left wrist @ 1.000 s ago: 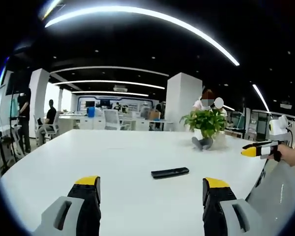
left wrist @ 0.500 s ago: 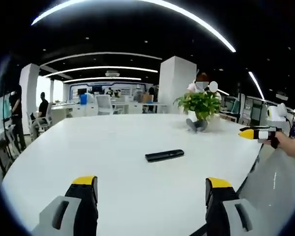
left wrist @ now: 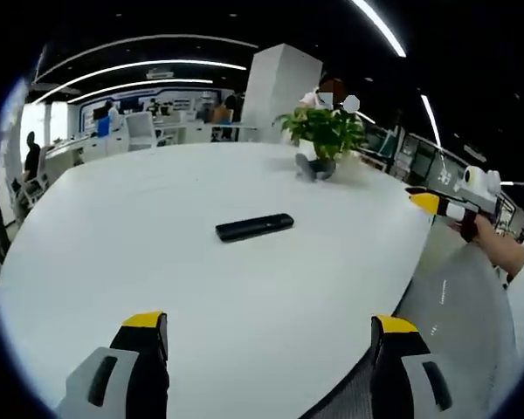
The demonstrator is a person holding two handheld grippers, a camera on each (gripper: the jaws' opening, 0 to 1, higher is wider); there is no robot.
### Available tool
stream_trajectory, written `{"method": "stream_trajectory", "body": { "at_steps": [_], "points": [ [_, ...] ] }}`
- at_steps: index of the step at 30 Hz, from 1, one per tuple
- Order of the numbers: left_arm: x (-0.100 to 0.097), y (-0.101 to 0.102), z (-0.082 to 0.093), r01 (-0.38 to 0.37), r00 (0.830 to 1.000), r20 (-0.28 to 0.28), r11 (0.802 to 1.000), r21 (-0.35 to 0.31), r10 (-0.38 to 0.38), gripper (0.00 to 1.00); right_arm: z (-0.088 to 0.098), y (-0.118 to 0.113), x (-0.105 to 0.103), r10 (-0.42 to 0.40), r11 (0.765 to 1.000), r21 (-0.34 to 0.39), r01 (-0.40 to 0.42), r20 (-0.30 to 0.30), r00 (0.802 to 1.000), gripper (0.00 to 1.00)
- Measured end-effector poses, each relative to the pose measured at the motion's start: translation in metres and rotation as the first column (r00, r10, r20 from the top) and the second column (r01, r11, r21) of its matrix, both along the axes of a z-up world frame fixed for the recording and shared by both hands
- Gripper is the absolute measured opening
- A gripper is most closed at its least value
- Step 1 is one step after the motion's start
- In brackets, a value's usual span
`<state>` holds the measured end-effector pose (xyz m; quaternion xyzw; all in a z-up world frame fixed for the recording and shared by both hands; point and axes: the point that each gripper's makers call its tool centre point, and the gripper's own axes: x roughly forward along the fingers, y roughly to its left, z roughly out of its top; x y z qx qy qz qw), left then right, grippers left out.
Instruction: Press the specified remote control buttons in sequence, fully releasing each button before pressing the next.
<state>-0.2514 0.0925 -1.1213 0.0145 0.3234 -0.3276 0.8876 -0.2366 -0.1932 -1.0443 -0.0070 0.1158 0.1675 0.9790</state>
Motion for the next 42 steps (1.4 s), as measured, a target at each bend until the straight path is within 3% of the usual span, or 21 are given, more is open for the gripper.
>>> {"method": "stream_trajectory", "body": {
  "at_steps": [1, 6, 10, 16, 20, 23, 26, 36, 42],
  "points": [
    [0.000, -0.002, -0.004, 0.018, 0.999, -0.042, 1.000, 0.004, -0.018, 1.00, 0.000, -0.001, 0.000, -0.003, 1.000, 0.003, 0.003, 0.000, 1.000, 0.62],
    [0.008, -0.008, -0.011, 0.075, 0.988, -0.133, 0.997, 0.005, -0.074, 0.96, 0.000, -0.003, 0.000, -0.008, 1.000, 0.017, 0.008, 0.002, 1.000, 0.61],
    [0.022, -0.013, -0.012, 0.122, 0.983, -0.140, 0.992, 0.022, -0.118, 0.93, -0.001, -0.004, 0.001, -0.009, 1.000, 0.019, 0.009, -0.001, 1.000, 0.61],
    [0.044, -0.020, -0.013, 0.216, 0.969, -0.144, 0.971, 0.099, -0.200, 0.90, 0.000, -0.007, 0.000, -0.015, 1.000, 0.028, 0.015, 0.003, 1.000, 0.60],
    [0.060, -0.026, -0.017, 0.309, 0.948, -0.140, 0.930, 0.197, -0.285, 0.88, 0.000, -0.008, 0.001, -0.019, 0.999, 0.030, 0.019, 0.002, 1.000, 0.60],
    [0.068, -0.029, -0.026, 0.384, 0.922, -0.166, 0.877, 0.288, -0.349, 0.88, -0.001, -0.010, 0.001, -0.022, 0.999, 0.032, 0.022, 0.001, 1.000, 0.60],
    [0.072, -0.034, -0.029, 0.418, 0.907, -0.182, 0.854, 0.310, -0.379, 0.87, -0.001, -0.010, 0.001, -0.024, 0.999, 0.032, 0.024, 0.001, 1.000, 0.59],
    [0.099, -0.052, -0.029, 0.456, 0.888, -0.213, 0.832, 0.317, -0.407, 0.84, -0.004, -0.012, 0.001, -0.015, 0.999, 0.036, 0.015, -0.005, 1.000, 0.58],
    [0.118, -0.058, -0.024, 0.446, 0.893, -0.213, 0.845, 0.295, -0.396, 0.82, -0.005, -0.014, 0.001, -0.012, 0.999, 0.040, 0.012, -0.004, 1.000, 0.58]
  ]
}}
